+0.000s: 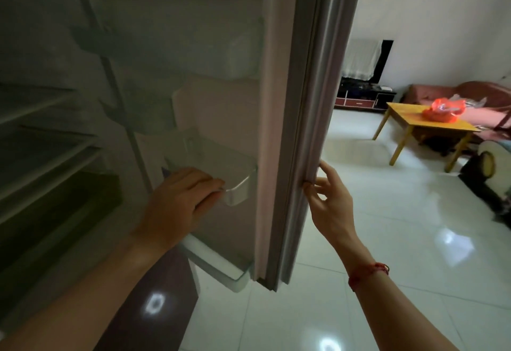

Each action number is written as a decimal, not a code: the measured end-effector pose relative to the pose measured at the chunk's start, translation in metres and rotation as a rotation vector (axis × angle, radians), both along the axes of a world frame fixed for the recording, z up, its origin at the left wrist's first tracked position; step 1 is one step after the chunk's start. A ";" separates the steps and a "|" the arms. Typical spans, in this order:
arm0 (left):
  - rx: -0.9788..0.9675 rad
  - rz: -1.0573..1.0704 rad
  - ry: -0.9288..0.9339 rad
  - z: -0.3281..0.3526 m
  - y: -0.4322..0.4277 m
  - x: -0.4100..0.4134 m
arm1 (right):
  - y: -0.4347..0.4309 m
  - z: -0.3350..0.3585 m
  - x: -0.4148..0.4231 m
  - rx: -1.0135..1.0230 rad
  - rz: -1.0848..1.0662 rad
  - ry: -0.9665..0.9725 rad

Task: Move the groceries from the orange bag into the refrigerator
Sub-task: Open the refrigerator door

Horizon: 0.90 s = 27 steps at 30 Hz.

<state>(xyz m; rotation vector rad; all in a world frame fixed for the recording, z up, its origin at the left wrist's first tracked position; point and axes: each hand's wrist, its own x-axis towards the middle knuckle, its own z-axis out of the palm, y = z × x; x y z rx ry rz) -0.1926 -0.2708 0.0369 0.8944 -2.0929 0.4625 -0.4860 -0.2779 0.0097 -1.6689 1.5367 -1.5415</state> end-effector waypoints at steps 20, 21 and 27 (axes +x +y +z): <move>-0.034 0.054 -0.053 -0.020 -0.116 -0.102 | -0.142 -0.003 -0.038 0.188 -0.032 -0.211; -0.021 0.057 -0.065 -0.020 -0.123 -0.106 | -0.151 -0.003 -0.041 0.194 -0.016 -0.213; 0.045 0.073 -0.085 -0.015 -0.165 -0.129 | -0.211 0.002 -0.050 0.267 0.039 -0.216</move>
